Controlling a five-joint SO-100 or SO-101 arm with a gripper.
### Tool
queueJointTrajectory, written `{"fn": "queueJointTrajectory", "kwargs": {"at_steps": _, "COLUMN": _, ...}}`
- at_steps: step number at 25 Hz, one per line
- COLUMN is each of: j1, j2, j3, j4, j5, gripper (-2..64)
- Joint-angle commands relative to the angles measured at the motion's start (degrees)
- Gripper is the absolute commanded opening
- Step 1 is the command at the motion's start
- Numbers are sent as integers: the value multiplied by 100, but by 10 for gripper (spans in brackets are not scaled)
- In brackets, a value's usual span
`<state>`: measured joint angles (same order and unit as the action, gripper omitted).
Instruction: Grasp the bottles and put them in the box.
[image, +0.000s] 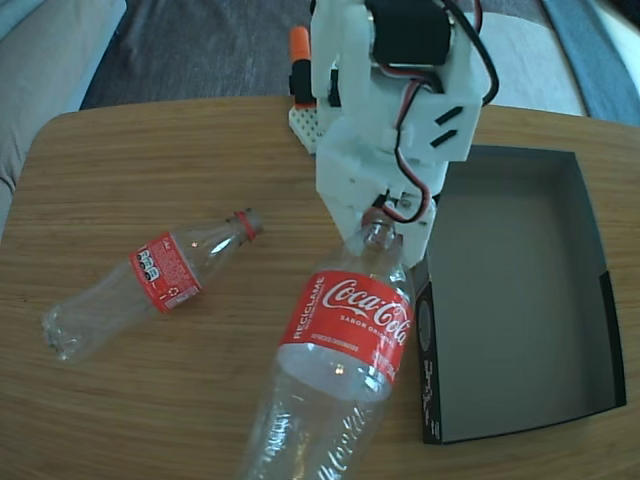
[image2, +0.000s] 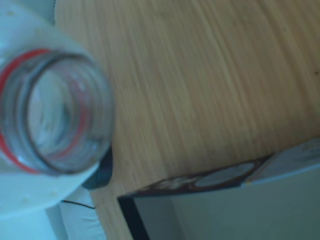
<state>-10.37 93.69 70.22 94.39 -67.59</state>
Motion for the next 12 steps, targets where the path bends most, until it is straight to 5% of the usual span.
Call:
{"fn": "queueJointTrajectory", "kwargs": {"at_steps": 1, "j1": -369, "j2": 229, "j3": -272, "j4": 378, "j5": -53, "gripper": 78}}
{"fn": "queueJointTrajectory", "kwargs": {"at_steps": 12, "j1": -1494, "j2": 229, "j3": -193, "j4": 378, "j5": -44, "gripper": 77}}
